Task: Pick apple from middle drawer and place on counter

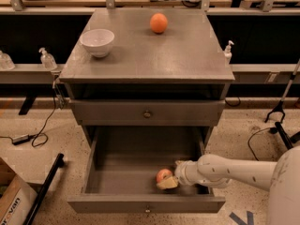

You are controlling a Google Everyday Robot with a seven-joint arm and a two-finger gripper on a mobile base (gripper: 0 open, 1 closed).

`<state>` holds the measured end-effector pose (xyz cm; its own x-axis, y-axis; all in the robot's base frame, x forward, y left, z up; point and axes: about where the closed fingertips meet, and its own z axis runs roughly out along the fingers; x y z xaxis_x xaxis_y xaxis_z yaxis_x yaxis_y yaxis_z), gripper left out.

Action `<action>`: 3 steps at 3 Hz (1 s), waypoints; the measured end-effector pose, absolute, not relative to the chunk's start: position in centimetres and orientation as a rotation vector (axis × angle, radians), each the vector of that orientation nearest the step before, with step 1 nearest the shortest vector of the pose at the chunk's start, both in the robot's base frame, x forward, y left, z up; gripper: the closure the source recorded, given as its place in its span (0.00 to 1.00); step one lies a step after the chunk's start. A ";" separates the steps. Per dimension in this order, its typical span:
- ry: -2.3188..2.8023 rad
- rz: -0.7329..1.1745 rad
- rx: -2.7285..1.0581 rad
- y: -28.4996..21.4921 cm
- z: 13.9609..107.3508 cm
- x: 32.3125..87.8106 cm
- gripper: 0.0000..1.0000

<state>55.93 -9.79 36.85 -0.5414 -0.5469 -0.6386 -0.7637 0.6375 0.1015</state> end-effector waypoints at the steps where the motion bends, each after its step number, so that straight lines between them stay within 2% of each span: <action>1: 2.304 0.481 -1.005 -10.2 36.3 55.9 0.42; 3: 2.236 0.496 -1.000 -9.3 40.0 55.8 0.88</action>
Offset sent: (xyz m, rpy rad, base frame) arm -0.0019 0.0019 0.0229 -0.0015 -0.0643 -0.0220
